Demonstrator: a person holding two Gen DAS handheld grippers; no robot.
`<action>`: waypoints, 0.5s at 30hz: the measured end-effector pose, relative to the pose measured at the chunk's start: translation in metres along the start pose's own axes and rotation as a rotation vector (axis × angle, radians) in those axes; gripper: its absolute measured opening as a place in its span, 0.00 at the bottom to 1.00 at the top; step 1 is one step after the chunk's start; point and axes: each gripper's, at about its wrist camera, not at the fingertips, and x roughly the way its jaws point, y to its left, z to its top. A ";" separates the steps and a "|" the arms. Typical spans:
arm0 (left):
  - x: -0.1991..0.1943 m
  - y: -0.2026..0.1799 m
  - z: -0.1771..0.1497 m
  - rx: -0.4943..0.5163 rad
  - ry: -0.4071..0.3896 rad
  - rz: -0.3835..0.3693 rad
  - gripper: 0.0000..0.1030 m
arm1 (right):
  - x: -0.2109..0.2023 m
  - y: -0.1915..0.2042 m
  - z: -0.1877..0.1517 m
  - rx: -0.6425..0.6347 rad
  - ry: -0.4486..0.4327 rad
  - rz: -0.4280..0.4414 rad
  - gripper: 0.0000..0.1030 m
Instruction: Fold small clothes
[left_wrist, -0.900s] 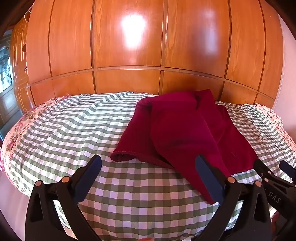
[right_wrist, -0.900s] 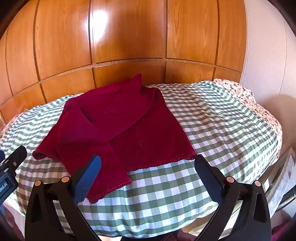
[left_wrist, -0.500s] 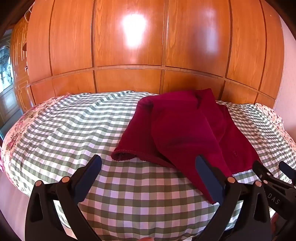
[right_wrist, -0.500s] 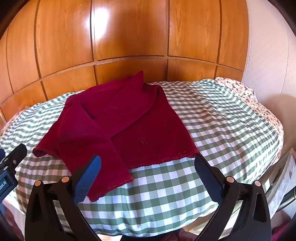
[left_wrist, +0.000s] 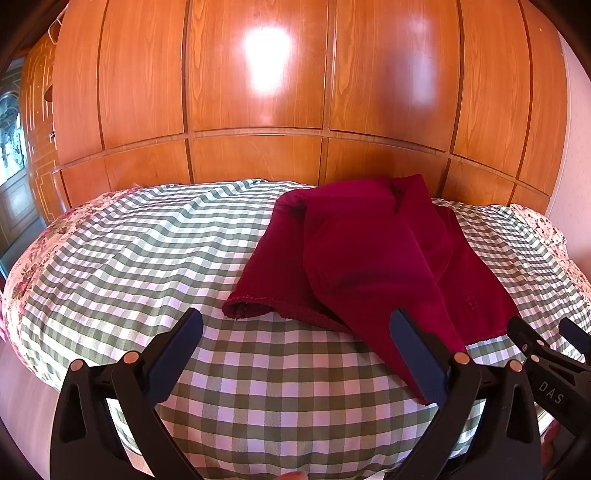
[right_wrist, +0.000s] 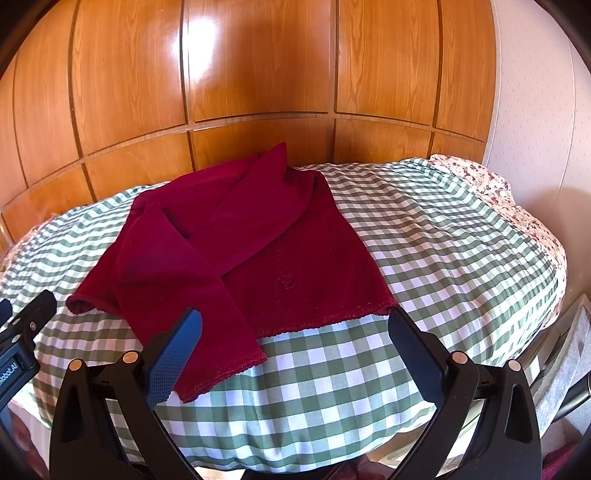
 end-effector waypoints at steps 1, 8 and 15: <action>0.000 0.001 0.000 0.001 0.000 0.000 0.98 | 0.000 0.000 0.000 0.000 -0.003 0.000 0.97; -0.003 0.003 0.001 -0.007 -0.014 -0.004 0.98 | -0.004 0.001 0.001 -0.002 -0.020 -0.001 0.97; -0.005 0.003 0.003 -0.011 -0.018 -0.004 0.98 | -0.007 0.001 0.002 -0.004 -0.034 -0.001 0.97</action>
